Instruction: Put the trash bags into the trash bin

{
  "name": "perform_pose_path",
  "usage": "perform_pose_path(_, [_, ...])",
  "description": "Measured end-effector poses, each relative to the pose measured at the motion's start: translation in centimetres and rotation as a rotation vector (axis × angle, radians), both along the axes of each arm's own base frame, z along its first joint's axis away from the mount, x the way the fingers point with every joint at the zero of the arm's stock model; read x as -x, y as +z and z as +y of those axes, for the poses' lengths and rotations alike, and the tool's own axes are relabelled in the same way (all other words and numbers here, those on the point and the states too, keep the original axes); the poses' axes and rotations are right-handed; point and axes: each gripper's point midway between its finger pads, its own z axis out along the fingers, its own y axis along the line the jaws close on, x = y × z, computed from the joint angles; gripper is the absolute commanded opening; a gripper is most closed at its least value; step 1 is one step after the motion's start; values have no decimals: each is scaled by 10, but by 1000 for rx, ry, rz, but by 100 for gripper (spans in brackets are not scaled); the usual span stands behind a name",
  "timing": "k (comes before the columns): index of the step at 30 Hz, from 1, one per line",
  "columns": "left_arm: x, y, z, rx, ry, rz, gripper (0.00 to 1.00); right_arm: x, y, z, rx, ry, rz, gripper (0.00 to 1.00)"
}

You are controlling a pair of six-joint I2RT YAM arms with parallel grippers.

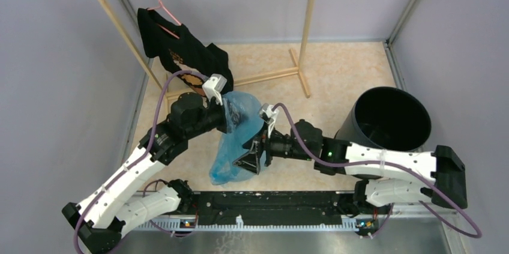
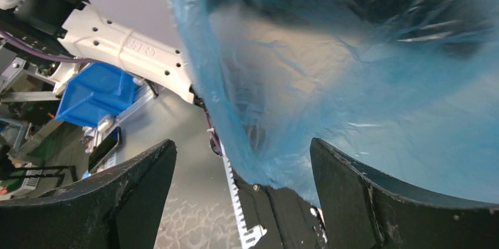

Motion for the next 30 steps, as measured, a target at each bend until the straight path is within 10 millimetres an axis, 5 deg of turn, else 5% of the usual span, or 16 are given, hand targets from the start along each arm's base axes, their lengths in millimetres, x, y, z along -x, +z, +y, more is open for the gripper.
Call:
perform_pose_path(5, [-1, 7, 0, 9, 3, -14, 0, 2, -20, 24, 7, 39, 26, 69])
perform_pose_path(12, [-5, 12, 5, 3, 32, -40, 0, 10, -39, 40, 30, 28, 62, 0])
perform_pose_path(13, [-6, 13, 7, -3, 41, -49, 0, 5, -41, 38, 44, -11, 59, 0])
perform_pose_path(17, [-12, 12, 21, -47, 100, -86, 0, -36, -46, -3, 136, -299, 62, 0])
perform_pose_path(22, [-24, 5, 42, -129, 203, -128, 0, -103, -14, -87, 79, -650, 87, 0])
perform_pose_path(26, [-31, -14, 36, -217, 170, -84, 0, -162, -6, -150, 94, -844, 115, 0])
perform_pose_path(28, [-37, -5, 21, -253, 113, -60, 0, -186, 18, -170, 143, -900, 103, 0])
perform_pose_path(30, [-51, 34, 2, -234, 72, -96, 0, -202, 73, -178, 137, -920, 46, 0])
